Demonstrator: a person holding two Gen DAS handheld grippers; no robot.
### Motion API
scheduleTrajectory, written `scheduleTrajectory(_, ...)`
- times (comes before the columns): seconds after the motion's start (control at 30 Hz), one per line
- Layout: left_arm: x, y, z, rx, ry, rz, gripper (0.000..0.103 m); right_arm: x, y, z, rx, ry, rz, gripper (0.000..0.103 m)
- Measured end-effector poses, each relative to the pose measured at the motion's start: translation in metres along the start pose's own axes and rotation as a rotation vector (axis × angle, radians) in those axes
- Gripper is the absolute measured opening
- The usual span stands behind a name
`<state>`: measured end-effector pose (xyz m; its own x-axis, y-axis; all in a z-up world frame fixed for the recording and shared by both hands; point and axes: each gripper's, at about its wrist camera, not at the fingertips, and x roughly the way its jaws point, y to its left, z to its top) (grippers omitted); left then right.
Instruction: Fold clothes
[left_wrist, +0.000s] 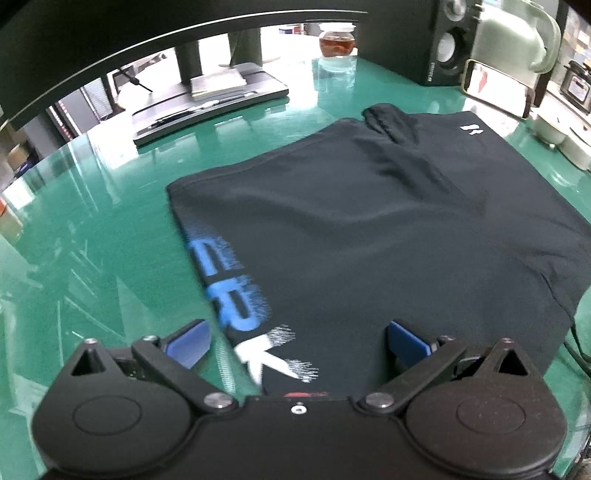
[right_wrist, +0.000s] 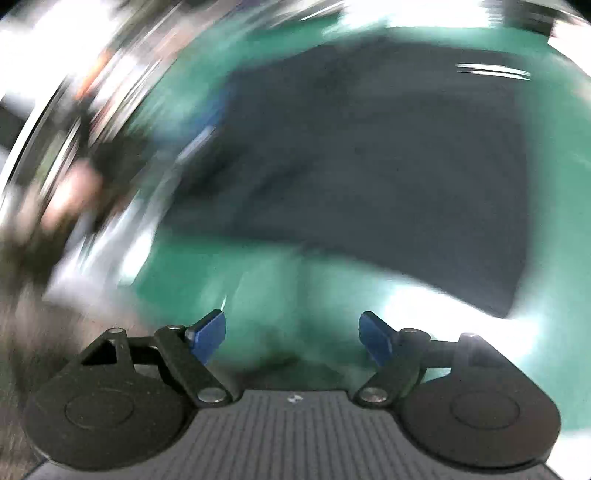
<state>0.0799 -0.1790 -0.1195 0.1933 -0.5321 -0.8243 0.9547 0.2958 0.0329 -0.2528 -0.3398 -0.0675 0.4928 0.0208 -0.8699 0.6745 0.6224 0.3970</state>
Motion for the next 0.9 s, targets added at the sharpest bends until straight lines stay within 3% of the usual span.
scheduleTrajectory(0.13,-0.002,-0.008,0.013,0.023,-0.038,-0.059,0.102,-0.008,-0.041,-0.002,0.241,-0.177,0.012,0.075)
scheduleTrajectory(0.23,0.005,-0.018,0.018,0.057,-0.039,-0.058,0.102,0.001,-0.035,0.006,0.221,-0.261,-0.042,0.075)
scheduleTrajectory(0.3,0.011,-0.024,0.020,0.079,-0.032,-0.049,0.103,0.019,-0.017,0.015,0.143,-0.328,-0.221,0.071)
scheduleTrajectory(0.37,0.015,-0.027,0.020,0.093,-0.041,-0.043,0.103,0.045,-0.001,0.019,0.032,-0.358,-0.411,0.047)
scheduleTrajectory(0.47,0.018,-0.025,0.023,0.085,-0.036,-0.044,0.103,0.063,0.013,0.026,-0.099,-0.370,-0.500,0.042)
scheduleTrajectory(0.53,0.019,-0.022,0.023,0.092,-0.058,-0.016,0.103,0.066,0.010,0.027,-0.106,-0.362,-0.486,0.042)
scheduleTrajectory(0.6,0.026,-0.012,0.026,0.067,-0.060,-0.041,0.103,0.065,0.004,0.026,-0.105,-0.348,-0.465,0.043)
scheduleTrajectory(0.67,0.028,-0.006,0.031,0.048,-0.060,-0.030,0.103,0.061,0.003,0.026,-0.093,-0.294,-0.429,0.055)
scheduleTrajectory(0.77,0.026,0.007,0.037,0.071,-0.043,-0.003,0.103,0.052,0.012,0.013,-0.085,-0.171,-0.296,0.072)
scheduleTrajectory(0.83,0.018,0.020,0.034,0.100,-0.065,0.046,0.103,0.037,0.017,-0.001,-0.089,-0.108,-0.191,0.073)
scheduleTrajectory(0.9,0.013,0.033,0.036,0.058,-0.064,0.038,0.103,0.020,0.021,-0.006,-0.107,-0.162,-0.192,0.073)
